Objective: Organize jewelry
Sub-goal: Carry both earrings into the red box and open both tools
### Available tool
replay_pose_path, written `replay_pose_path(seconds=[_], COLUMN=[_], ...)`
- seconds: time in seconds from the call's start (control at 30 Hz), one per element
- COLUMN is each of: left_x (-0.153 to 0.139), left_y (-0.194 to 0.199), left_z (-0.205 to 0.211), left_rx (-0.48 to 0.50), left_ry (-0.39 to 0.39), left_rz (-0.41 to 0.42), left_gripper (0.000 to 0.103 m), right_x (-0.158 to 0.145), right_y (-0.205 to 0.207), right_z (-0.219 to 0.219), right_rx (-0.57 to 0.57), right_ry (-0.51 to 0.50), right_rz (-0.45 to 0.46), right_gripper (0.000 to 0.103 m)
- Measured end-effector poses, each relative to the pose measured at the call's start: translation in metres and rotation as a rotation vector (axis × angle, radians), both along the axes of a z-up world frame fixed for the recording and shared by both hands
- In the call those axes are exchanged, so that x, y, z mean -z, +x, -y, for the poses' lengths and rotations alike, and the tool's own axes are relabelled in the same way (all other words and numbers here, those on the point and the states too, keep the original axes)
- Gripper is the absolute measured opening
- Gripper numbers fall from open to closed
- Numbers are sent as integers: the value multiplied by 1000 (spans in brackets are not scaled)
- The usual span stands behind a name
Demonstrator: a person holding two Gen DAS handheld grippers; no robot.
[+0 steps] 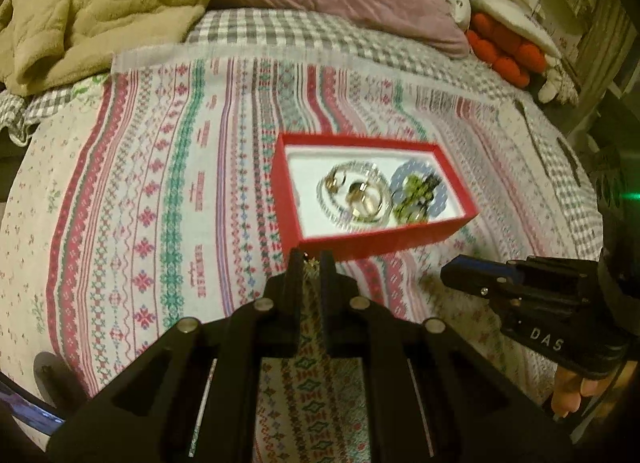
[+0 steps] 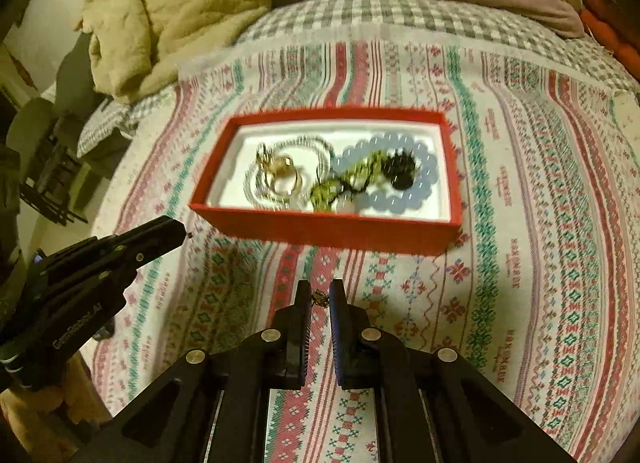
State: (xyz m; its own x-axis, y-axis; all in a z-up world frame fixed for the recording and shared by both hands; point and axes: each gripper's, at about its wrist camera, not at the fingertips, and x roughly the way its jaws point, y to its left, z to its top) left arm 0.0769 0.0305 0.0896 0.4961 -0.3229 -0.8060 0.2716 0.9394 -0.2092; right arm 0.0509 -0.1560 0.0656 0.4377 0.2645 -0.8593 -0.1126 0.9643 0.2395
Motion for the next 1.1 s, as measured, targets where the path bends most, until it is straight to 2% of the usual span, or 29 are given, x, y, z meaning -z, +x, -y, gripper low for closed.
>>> replay_pose_path(seconds=[0.2, 0.33, 0.87, 0.93, 1.0, 1.1], left_x=[-7, -5, 10, 9, 6, 2], left_y=[11, 22, 40, 39, 38, 36], left_z=[5, 18, 41, 41, 40, 39], left_rx=[-8, -8, -20, -24, -32, -37], left_ry=[-66, -66, -44, -42, -40, -36], left_rz=[22, 29, 21, 27, 33, 43], left_gripper=[9, 9, 9, 15, 35, 37], right_x=[-22, -26, -9, -10, -11, -15], right_y=[6, 19, 50, 51, 51, 49], right_z=[21, 33, 44, 47, 51, 55], right_rx=[39, 69, 107, 115, 128, 138], right_ry=[28, 45, 46, 53, 55, 60], right_rz=[61, 70, 38, 40, 38, 48], right_gripper=[9, 9, 10, 15, 16, 17])
